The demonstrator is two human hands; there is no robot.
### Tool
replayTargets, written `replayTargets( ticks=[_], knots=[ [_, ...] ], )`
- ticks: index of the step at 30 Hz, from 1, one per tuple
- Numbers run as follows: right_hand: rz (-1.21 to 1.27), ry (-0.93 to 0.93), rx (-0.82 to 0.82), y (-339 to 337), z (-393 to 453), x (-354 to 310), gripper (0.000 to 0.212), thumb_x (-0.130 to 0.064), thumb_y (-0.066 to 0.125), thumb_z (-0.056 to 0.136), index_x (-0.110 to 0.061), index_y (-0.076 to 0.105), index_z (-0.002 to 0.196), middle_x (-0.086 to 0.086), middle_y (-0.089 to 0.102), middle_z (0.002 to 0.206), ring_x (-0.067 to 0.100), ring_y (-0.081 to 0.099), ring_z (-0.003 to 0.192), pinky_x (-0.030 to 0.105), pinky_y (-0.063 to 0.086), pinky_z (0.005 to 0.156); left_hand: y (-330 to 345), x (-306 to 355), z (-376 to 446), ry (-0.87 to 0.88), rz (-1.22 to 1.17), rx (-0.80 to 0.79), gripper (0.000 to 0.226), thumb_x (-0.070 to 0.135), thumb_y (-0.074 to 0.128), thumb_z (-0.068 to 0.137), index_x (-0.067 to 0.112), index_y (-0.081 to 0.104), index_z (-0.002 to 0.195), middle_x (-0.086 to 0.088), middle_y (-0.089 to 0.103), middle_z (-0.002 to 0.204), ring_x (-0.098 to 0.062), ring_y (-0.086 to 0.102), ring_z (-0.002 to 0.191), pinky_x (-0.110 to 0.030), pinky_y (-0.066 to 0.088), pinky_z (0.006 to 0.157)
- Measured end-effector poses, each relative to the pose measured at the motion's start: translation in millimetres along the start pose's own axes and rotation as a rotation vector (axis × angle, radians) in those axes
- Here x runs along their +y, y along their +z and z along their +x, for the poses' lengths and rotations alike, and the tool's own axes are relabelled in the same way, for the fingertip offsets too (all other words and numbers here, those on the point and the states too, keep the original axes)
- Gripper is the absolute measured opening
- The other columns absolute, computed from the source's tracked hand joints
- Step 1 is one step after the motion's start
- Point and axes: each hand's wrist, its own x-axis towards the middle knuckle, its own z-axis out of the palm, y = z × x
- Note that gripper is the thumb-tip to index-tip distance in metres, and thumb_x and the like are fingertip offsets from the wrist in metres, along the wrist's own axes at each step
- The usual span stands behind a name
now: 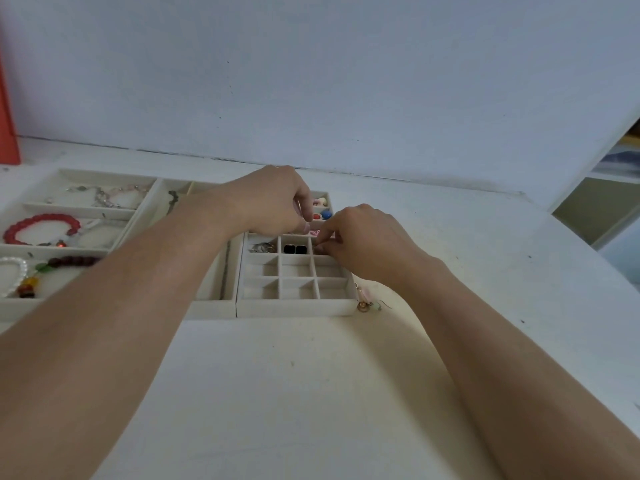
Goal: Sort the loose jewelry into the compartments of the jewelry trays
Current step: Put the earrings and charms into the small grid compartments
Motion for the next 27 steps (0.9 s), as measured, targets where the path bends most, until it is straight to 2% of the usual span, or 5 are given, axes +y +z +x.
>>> replayTargets(
  ticks=[6, 12, 18, 24, 27],
  knots=[
    [-0.015, 0.006, 0.009, 2.2, 0.6, 1.1, 0.016, -0.037, 0.061, 0.092, -0.035, 0.076, 0.099, -0.005, 0.068, 0.086, 0.02, 0.061, 0.08, 0.03, 0.042, 0.062, 3.5, -4.8, 2.3, -0.001, 0.025, 0.004, 0.01, 0.026, 0.079, 0.083, 0.031, 0.073, 0.089, 0.015, 0.065, 0.085, -0.002, 0.058, 0.076, -0.023, 0.038, 0.06],
    [0.071, 0.044, 0.041, -14.0, -3.6, 11.1, 0.012, -0.04, 0.065, 0.093, -0.041, 0.076, 0.098, -0.02, 0.049, 0.07, 0.012, 0.049, 0.076, 0.03, 0.034, 0.064, 5.3, -6.6, 4.3, 0.001, 0.036, -0.002, 0.012, 0.026, 0.08, 0.083, 0.033, 0.071, 0.086, 0.015, 0.064, 0.087, -0.003, 0.059, 0.079, -0.024, 0.039, 0.062],
    [0.189, 0.164, 0.077, -31.5, -13.9, 34.1, 0.01, -0.039, 0.066, 0.092, -0.037, 0.073, 0.084, -0.012, 0.065, 0.068, 0.004, 0.057, 0.053, 0.027, 0.045, 0.059, 6.1, -7.9, 3.4, 0.012, -0.004, 0.039, 0.015, 0.016, 0.073, 0.084, 0.031, 0.073, 0.085, 0.013, 0.07, 0.083, -0.003, 0.063, 0.08, -0.023, 0.045, 0.064],
    [0.259, 0.294, 0.126, -36.0, -23.3, 70.6, 0.011, -0.033, 0.066, 0.093, -0.038, 0.075, 0.091, -0.016, 0.068, 0.085, 0.004, 0.059, 0.075, 0.03, 0.047, 0.07, 11.6, -10.0, 7.0, 0.022, -0.023, 0.133, 0.013, 0.02, 0.071, 0.087, 0.032, 0.074, 0.089, 0.017, 0.068, 0.088, -0.001, 0.062, 0.083, -0.018, 0.045, 0.068],
    [0.266, 0.362, 0.033, -33.7, -29.8, 87.3, 0.014, -0.029, 0.064, 0.096, -0.035, 0.076, 0.1, -0.014, 0.07, 0.097, 0.007, 0.062, 0.082, 0.029, 0.048, 0.073, 14.5, -10.7, 8.1, 0.034, -0.02, 0.157, 0.008, 0.025, 0.074, 0.085, 0.032, 0.074, 0.09, 0.018, 0.068, 0.09, -0.003, 0.062, 0.085, -0.021, 0.045, 0.07]
  ],
)
